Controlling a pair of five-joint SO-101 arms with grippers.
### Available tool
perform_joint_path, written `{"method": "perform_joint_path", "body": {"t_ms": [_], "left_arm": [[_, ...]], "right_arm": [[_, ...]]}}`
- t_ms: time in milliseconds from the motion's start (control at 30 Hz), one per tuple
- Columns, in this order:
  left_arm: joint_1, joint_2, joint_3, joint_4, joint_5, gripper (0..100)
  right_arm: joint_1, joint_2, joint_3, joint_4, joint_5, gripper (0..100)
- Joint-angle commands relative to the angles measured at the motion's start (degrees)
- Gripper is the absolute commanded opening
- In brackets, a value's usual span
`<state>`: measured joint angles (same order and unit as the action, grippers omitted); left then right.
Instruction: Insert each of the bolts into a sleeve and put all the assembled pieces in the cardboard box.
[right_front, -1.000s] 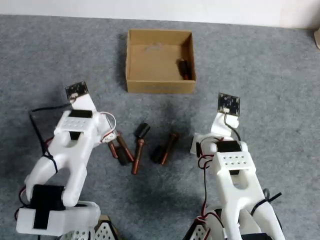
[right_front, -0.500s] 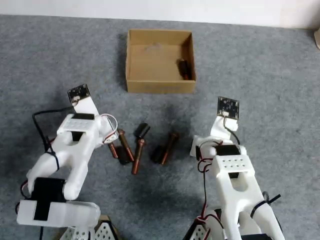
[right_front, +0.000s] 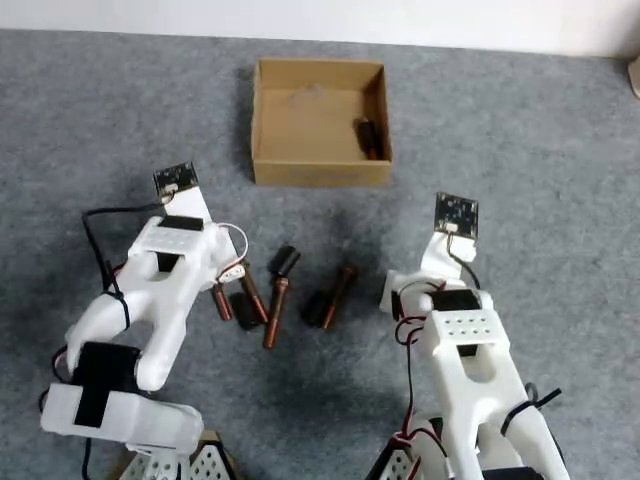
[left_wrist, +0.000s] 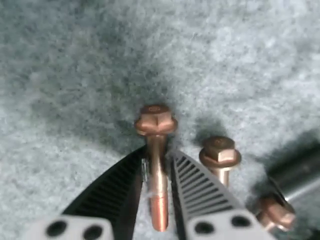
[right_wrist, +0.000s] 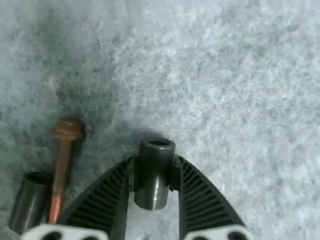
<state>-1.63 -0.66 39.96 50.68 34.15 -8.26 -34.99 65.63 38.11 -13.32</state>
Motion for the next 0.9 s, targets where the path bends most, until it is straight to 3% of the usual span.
{"method": "perform_joint_path", "body": {"t_ms": [0,333,600,733,867], "left_arm": [[0.66,-5.49,-3.65,0.7,-1.32,0],[0.92,-38.2,-3.56,0.44,-13.63,0],[1.19,-51.21,-1.89,-4.31,-15.56,0],[8.22,-51.82,3.74,-11.69,-15.82,0],[14.29,-51.91,6.73,-20.31,-15.91,0]], "right_arm": [[-0.4,-1.63,-0.75,-3.74,0.88,0.5],[-1.63,-10.86,-4.09,-5.85,0.88,0.5],[-18.68,-41.1,6.29,-5.58,1.67,0.5],[-28.09,-57.54,18.15,-9.63,12.57,0.5],[-32.31,-70.81,30.9,-12.62,20.84,0.5]]}}
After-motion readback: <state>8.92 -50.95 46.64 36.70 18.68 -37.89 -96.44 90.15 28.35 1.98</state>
